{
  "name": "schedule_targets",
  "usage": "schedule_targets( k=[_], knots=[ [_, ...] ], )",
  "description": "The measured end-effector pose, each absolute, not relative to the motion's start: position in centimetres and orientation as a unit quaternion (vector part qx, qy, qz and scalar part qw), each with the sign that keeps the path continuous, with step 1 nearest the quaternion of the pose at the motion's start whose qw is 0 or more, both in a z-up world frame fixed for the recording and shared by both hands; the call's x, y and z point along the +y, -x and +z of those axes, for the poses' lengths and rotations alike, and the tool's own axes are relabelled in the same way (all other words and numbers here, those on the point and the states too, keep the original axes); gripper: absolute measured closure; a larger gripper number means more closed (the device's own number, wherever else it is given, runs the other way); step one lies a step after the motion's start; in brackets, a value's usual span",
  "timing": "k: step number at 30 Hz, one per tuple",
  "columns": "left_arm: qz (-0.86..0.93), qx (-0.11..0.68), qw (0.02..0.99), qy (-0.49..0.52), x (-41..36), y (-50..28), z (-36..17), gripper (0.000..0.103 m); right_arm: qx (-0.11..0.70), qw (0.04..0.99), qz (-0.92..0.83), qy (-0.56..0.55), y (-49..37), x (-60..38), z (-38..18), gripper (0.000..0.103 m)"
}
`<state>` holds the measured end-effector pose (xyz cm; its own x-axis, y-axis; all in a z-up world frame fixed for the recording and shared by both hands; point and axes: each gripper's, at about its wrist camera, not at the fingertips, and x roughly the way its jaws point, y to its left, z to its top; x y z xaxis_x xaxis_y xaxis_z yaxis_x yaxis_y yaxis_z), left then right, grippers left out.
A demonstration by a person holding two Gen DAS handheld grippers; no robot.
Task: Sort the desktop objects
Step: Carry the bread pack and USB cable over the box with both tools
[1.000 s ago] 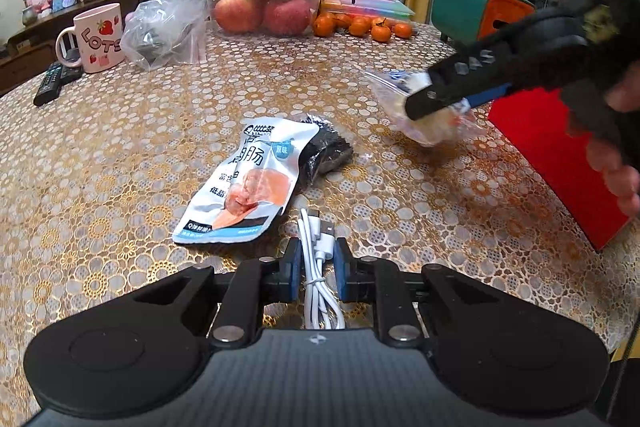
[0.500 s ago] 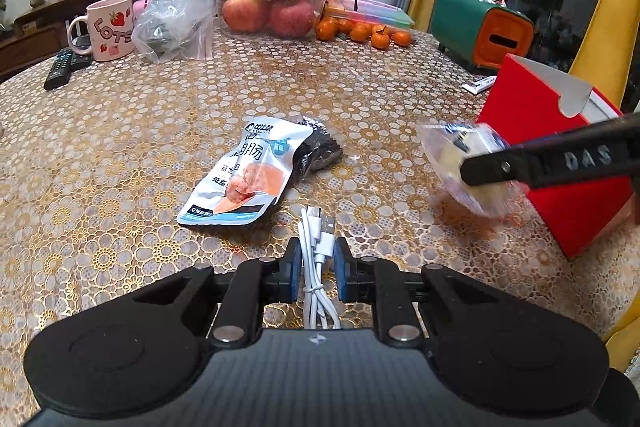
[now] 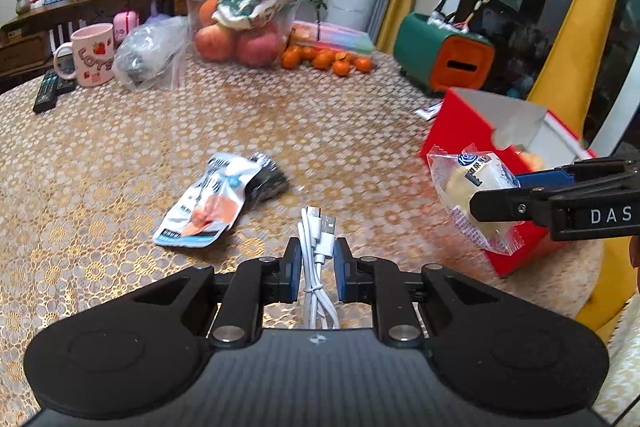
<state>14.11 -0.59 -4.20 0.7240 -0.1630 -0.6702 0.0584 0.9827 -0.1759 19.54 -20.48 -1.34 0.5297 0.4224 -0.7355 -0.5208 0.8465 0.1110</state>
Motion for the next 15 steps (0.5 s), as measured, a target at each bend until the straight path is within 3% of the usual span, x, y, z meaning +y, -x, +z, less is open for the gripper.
schedule_targets(
  k=[15],
  knots=[
    [-0.1,0.344,0.933,0.041,-5.3,-15.0,0.0,0.087,0.363,0.901,0.236,0.026,-19.4,-27.5,2.6,0.047]
  ],
)
